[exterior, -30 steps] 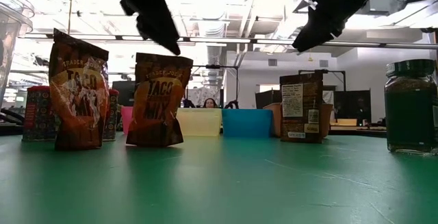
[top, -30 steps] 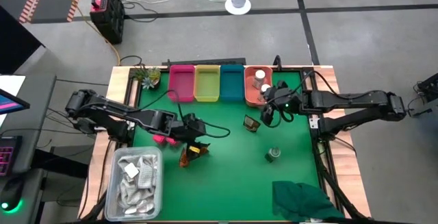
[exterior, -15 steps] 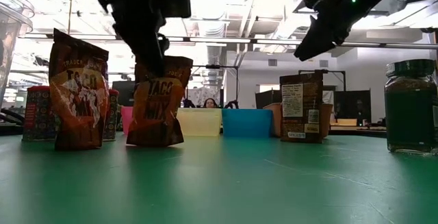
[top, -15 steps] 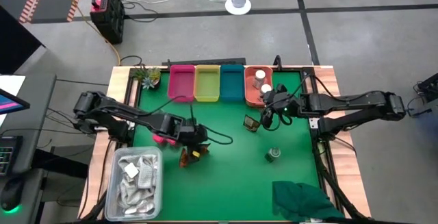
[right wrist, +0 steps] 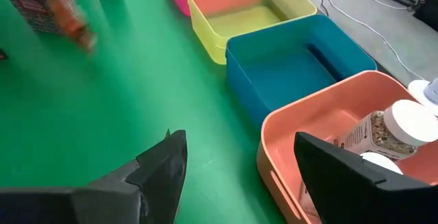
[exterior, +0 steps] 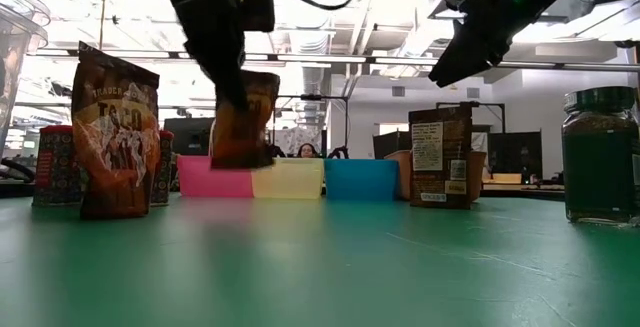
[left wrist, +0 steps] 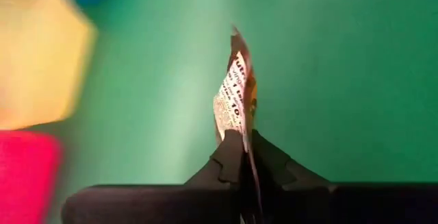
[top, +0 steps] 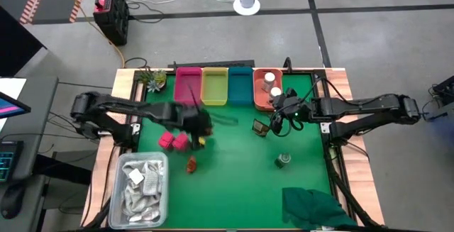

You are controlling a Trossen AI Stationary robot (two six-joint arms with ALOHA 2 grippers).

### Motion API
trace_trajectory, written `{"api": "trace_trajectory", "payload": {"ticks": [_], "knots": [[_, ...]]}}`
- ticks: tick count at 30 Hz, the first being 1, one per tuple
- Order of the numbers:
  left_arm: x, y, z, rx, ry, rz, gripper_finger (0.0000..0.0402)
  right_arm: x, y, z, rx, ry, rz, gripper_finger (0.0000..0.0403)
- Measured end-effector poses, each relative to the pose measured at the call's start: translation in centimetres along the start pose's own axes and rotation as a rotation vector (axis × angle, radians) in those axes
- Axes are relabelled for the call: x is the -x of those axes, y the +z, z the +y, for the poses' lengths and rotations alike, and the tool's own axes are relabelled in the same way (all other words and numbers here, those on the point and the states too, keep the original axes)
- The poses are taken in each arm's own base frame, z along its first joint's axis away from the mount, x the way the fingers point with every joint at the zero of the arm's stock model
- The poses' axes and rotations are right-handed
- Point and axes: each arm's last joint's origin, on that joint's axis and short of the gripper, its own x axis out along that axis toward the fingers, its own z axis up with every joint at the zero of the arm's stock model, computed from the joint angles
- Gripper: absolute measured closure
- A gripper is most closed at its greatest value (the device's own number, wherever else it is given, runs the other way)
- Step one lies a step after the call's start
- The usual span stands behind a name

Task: Sort spices by type
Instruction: Put the orange seasoning pack into the pink bin

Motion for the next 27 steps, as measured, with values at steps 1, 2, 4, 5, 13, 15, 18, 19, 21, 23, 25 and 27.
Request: {"api": "trace_trajectory", "payload": {"ticks": [1,2,4,5,13,15,18,19,21,23,25,27], "knots": [[0.6,0.2,1.0,0.027,0.015,-0.022,0.0398,0.0,0.0,0.0,0.001,0.002,-0.001,0.0108],[1.2,0.3,1.9,0.055,0.030,-0.044,0.0398,0.0,0.0,0.1,0.003,0.005,-0.001,0.0108],[2.3,0.3,3.7,0.095,0.066,-0.079,0.0399,0.1,0.0,0.3,0.008,0.011,-0.001,0.0108],[2.7,0.3,4.5,0.111,0.091,-0.094,0.0399,0.2,-0.1,0.4,0.011,0.016,-0.002,0.0108],[4.3,-0.5,11.1,0.271,0.335,-0.112,0.0400,0.4,-0.1,0.8,0.025,0.035,-0.005,0.0108],[4.3,-0.8,12.5,0.305,0.366,-0.104,0.0400,0.4,-0.2,1.0,0.031,0.043,-0.006,0.0108],[4.6,-1.3,14.4,0.354,0.409,-0.092,0.0400,0.5,-0.2,1.2,0.042,0.050,-0.010,0.0108],[4.7,-1.5,14.9,0.371,0.417,-0.091,0.0401,0.5,-0.2,1.3,0.044,0.053,-0.012,0.0108],[4.8,-1.8,15.8,0.397,0.423,-0.088,0.0401,0.6,-0.1,1.4,0.051,0.058,-0.018,0.0108],[4.9,-2.0,16.4,0.417,0.413,-0.092,0.0401,0.6,0.0,1.5,0.055,0.064,-0.030,0.0108],[4.7,-2.2,16.6,0.438,0.385,-0.091,0.0401,0.7,0.1,1.6,0.057,0.070,-0.041,0.0108],[4.2,-2.1,16.6,0.450,0.357,-0.080,0.0401,0.7,0.1,1.6,0.060,0.072,-0.049,0.0108]]}}
